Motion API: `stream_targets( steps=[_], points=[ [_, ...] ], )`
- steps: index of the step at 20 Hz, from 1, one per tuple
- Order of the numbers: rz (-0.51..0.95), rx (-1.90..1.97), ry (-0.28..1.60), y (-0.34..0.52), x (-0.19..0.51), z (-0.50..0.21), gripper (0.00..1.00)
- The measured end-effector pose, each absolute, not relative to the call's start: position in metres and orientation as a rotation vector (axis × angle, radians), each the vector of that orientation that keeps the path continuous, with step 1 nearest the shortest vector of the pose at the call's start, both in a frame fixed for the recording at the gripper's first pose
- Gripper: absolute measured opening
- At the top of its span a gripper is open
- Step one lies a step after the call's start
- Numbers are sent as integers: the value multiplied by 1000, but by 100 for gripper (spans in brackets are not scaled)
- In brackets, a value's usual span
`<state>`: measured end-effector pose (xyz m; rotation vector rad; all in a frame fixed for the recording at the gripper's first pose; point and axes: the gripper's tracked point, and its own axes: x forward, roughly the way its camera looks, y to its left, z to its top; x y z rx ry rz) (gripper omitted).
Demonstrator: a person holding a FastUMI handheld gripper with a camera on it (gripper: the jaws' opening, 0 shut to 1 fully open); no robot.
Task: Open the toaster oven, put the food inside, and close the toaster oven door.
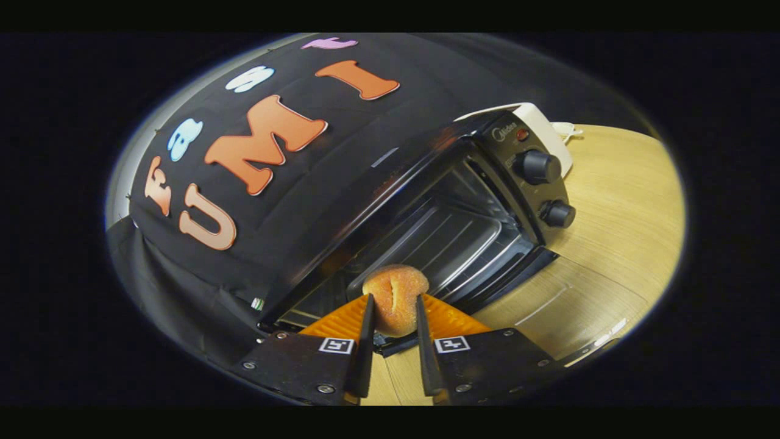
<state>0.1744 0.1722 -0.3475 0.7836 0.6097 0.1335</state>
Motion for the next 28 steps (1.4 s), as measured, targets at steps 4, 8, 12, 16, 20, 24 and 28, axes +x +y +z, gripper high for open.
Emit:
stream_targets(
  steps=[4, 8, 12, 16, 20, 24, 28],
  points=[
    [111, 837, 607, 178, 194, -355, 39],
    [99, 832, 596, 181, 209, -362, 44],
    [118, 767, 577, 185, 209, -362, 60],
    [132, 741, 571, 187, 201, -361, 67],
    [135, 701, 557, 187, 193, -357, 78],
    [140, 686, 539, 184, 184, -352, 90],
    [148, 709, 511, 173, 168, -340, 98]
  ],
)
